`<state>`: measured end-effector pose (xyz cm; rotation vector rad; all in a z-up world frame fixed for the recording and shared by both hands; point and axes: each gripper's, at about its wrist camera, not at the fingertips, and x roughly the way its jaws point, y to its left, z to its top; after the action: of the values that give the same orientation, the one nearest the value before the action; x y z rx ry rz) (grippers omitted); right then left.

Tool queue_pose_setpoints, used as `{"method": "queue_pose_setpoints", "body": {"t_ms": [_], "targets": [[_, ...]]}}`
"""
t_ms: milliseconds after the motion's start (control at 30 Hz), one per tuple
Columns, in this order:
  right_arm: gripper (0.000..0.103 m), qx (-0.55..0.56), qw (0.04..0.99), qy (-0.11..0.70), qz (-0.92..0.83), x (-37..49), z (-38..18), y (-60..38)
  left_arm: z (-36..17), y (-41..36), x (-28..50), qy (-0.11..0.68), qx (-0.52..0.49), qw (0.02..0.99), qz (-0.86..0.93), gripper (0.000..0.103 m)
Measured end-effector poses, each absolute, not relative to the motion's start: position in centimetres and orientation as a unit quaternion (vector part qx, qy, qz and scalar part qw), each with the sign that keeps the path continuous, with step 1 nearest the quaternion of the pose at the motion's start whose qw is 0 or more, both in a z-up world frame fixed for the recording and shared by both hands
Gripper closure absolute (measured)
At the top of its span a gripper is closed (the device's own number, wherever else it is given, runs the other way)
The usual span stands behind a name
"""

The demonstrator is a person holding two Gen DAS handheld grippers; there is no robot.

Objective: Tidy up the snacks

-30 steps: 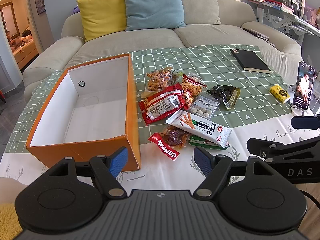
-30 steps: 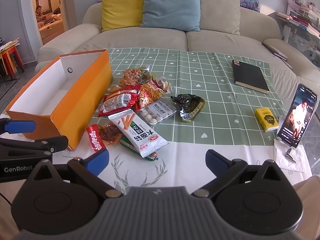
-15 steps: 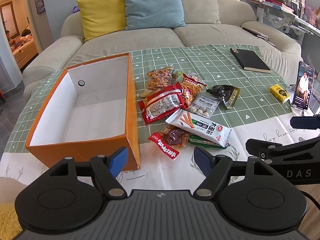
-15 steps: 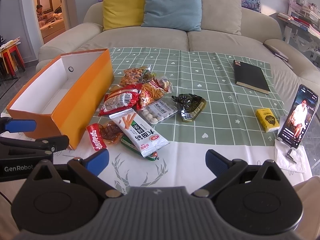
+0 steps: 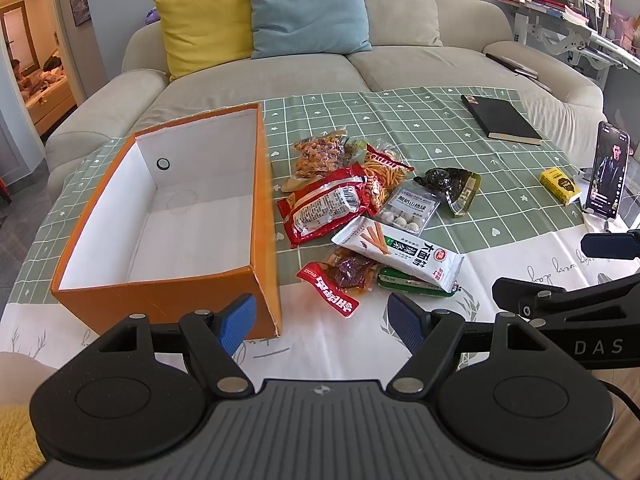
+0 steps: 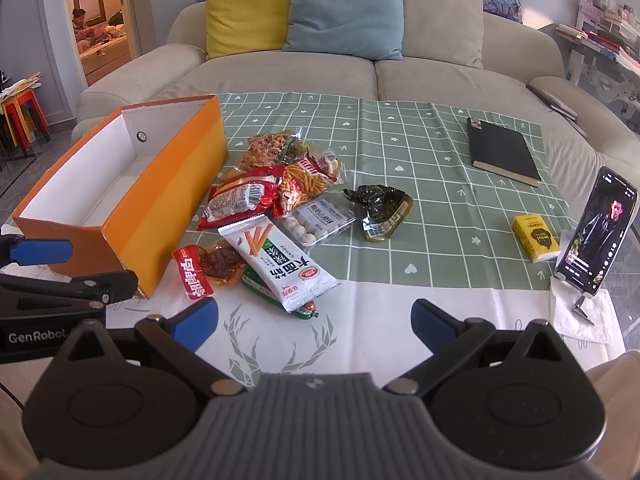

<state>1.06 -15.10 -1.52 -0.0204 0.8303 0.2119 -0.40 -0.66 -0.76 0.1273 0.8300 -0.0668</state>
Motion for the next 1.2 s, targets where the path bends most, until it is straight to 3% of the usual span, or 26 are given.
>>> {"method": "queue_pose_setpoints", "body": {"t_ms": [967,1200], "targets": [[0.004,-0.009,0.907,0.408,0.105,1.2,-1.7,-15.1,-0.9,-0.6,-0.3,0.409,0.060,0.910,-0.034,0.015],[0.005,-0.015,0.908,0.402,0.118,2.4,-2.3,-15.3,-1.1,-1.3,0.4,0.402,0.085,0.909,-0.069,0.031]]}}
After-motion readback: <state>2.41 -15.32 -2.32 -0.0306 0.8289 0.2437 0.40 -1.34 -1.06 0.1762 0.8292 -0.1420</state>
